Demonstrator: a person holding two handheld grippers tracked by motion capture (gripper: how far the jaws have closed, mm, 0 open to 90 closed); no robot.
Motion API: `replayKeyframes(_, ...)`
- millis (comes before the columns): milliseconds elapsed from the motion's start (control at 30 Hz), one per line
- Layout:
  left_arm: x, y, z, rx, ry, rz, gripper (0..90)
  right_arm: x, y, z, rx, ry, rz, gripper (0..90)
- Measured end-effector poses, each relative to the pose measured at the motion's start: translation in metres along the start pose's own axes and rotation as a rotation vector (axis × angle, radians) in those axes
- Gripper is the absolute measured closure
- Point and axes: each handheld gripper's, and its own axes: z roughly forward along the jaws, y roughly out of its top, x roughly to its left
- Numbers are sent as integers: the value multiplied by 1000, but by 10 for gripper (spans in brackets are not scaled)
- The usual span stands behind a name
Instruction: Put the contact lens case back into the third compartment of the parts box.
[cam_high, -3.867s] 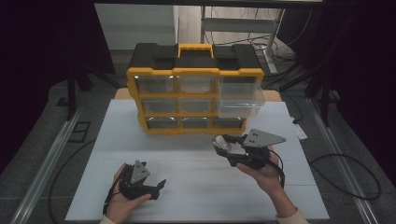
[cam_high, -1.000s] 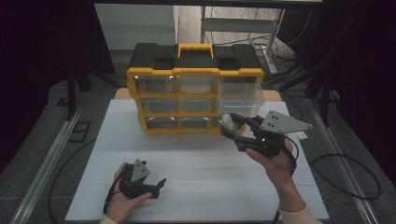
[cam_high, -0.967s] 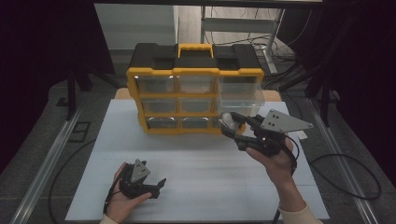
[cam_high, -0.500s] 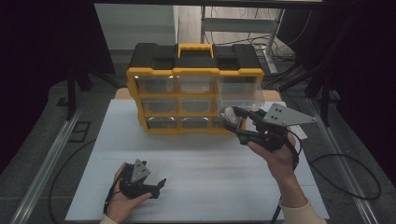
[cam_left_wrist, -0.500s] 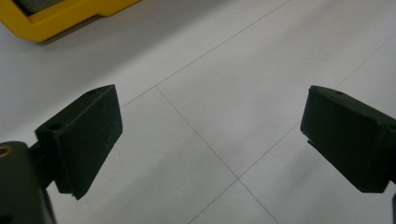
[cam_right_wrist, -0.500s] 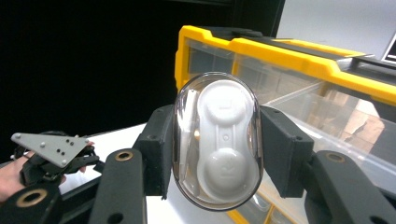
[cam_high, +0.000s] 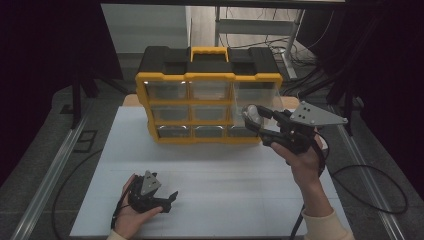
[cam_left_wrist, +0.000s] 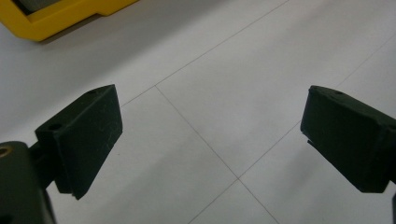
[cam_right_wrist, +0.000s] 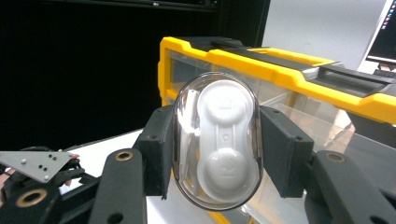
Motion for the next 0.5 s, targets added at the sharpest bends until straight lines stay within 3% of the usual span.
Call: replayKeyframes(500, 1, 0, 0, 1, 1, -3, 61, -10, 10, -3, -20, -41, 12, 494)
